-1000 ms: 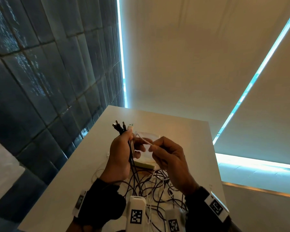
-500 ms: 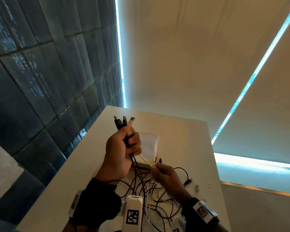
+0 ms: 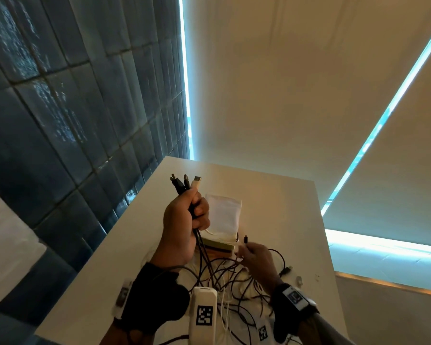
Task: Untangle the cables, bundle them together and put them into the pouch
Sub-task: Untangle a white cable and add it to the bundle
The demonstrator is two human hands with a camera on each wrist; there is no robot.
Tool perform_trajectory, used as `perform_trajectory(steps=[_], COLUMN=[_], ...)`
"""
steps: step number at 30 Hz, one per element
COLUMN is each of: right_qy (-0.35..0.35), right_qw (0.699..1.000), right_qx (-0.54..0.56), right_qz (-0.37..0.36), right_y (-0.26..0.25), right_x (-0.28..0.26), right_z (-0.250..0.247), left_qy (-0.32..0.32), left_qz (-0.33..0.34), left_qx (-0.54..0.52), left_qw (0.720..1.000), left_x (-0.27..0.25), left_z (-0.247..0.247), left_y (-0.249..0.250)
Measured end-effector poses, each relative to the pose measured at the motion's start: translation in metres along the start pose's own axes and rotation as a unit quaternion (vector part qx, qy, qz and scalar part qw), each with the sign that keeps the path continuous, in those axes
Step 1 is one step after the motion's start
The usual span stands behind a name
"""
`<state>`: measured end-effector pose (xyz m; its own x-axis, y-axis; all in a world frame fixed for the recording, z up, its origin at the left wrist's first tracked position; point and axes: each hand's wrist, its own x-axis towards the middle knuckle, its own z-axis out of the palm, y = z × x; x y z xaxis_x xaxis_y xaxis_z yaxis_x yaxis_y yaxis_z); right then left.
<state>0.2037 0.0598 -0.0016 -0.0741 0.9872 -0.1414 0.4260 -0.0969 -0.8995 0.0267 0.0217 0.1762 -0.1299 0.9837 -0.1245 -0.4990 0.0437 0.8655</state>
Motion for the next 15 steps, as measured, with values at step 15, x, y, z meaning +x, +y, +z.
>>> perform_trajectory(steps=[15], right_qy=[-0.136], right_qw=[0.955], right_qx=[0.177], right_qz=[-0.195], right_y=[-0.132], right_x=[-0.049], right_z=[-0.033], left_qy=[0.014], left_qz=[-0.041], left_qx=[-0.090], left_qw=[0.995], left_x=[0.002], left_z=[0.007], left_y=[-0.004])
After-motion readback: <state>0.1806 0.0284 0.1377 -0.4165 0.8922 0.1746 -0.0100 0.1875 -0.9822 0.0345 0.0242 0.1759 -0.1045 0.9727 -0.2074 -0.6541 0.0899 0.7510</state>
